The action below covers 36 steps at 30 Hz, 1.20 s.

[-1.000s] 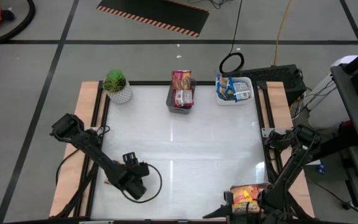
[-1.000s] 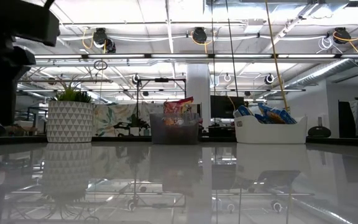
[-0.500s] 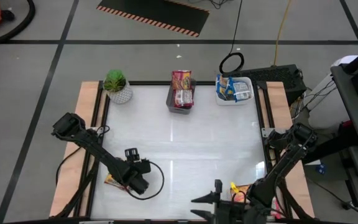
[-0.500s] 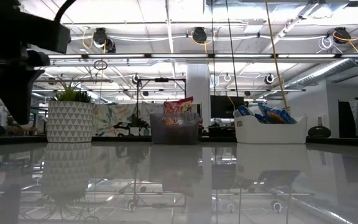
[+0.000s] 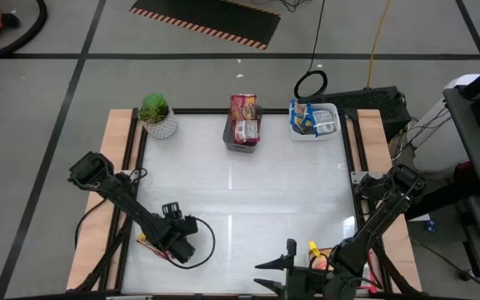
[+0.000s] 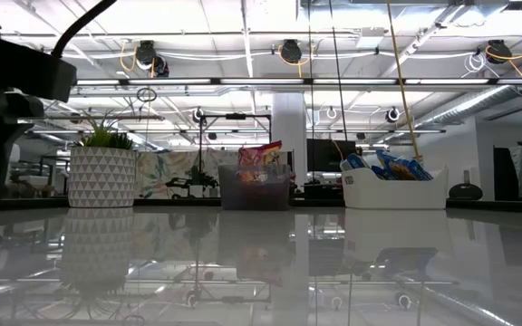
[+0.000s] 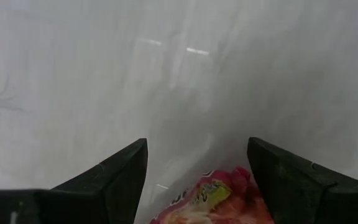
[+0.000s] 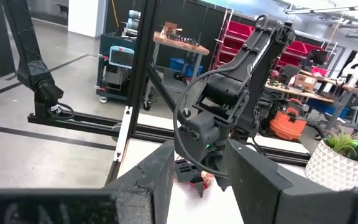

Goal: Sort Maruchan noodles
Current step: Put the red noodle pack into the black bin

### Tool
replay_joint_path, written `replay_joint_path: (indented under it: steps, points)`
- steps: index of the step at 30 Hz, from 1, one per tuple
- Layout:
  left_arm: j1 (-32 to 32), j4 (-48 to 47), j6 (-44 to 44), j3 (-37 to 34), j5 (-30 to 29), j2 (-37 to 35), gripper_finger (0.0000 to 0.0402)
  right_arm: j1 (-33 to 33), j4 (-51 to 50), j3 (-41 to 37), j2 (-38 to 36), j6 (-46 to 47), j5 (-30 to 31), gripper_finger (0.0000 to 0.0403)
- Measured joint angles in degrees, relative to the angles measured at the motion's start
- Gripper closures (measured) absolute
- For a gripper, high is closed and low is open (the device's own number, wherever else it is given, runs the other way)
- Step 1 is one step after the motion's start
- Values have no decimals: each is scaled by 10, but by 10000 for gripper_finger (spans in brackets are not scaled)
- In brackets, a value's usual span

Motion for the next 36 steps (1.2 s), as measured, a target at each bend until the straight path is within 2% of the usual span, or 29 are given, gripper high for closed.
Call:
replay_joint_path:
  steps: [7, 19, 23, 32, 36]
  points:
    - [1, 1, -16, 0, 50, 0, 119, 0, 0, 0, 0, -4, 0, 264]
    - [0, 1, 18, 0, 50, 0, 130, 12, 4, 0, 0, -3, 0, 264]
    - [0, 1, 50, 0, 51, 0, 177, 12, 1, 0, -3, -5, 0, 264]
    - [0, -6, 76, -1, 80, 0, 342, 22, -7, 0, -9, -4, 1, 264]
    - [-1, -9, 74, 5, 89, -1, 393, 29, -6, 0, -11, -6, 1, 264]
